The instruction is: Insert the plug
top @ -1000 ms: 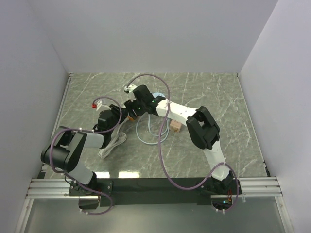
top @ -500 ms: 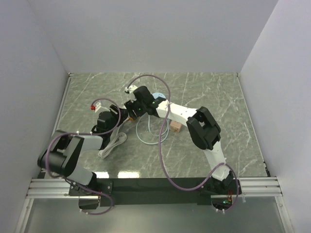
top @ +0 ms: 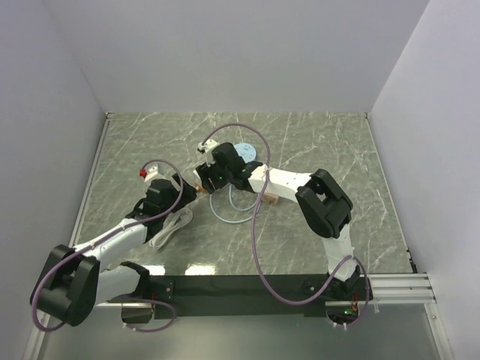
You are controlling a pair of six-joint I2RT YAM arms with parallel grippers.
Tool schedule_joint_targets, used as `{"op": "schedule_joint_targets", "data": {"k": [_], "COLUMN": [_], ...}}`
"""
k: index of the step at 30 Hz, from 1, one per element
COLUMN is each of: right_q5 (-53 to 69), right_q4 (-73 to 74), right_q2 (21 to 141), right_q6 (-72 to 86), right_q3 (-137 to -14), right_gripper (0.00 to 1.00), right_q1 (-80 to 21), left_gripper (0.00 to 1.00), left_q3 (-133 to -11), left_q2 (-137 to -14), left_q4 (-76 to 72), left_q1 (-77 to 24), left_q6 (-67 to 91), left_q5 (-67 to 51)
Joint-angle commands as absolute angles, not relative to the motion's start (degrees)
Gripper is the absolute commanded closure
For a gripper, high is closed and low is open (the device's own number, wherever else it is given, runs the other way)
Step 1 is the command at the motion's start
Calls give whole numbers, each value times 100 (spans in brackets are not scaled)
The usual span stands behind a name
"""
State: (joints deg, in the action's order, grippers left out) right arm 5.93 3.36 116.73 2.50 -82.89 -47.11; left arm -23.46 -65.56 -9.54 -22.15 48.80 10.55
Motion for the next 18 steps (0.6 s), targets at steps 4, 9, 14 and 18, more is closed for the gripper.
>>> {"op": "schedule_joint_targets", "data": {"k": [4,9,14,18], "right_q5": [861,774,677,747], "right_q4": [282,9,-71,-132], "right_q2": [11277,11013,10784,10793], "right_q6": [606,677,580,571], "right_q3": [-8148,-8060,-8165,-8244], "right_gripper": [68,8,6,5], "right_q1": [-4825,-4825,-4808,-4808], "left_gripper": [12,12,12,12], "left_q3": [-2487,-2461,-2382,-2338], "left_q2": [-6021,-5871,-5687,-5581], "left_q4": [-431,-352,-325,-307], "left_q1": [-2110,-2066,-1995,-1951], "left_q6": [4711,4693,4685,4676], "left_q5": [1283,1283,1257,1239]}}
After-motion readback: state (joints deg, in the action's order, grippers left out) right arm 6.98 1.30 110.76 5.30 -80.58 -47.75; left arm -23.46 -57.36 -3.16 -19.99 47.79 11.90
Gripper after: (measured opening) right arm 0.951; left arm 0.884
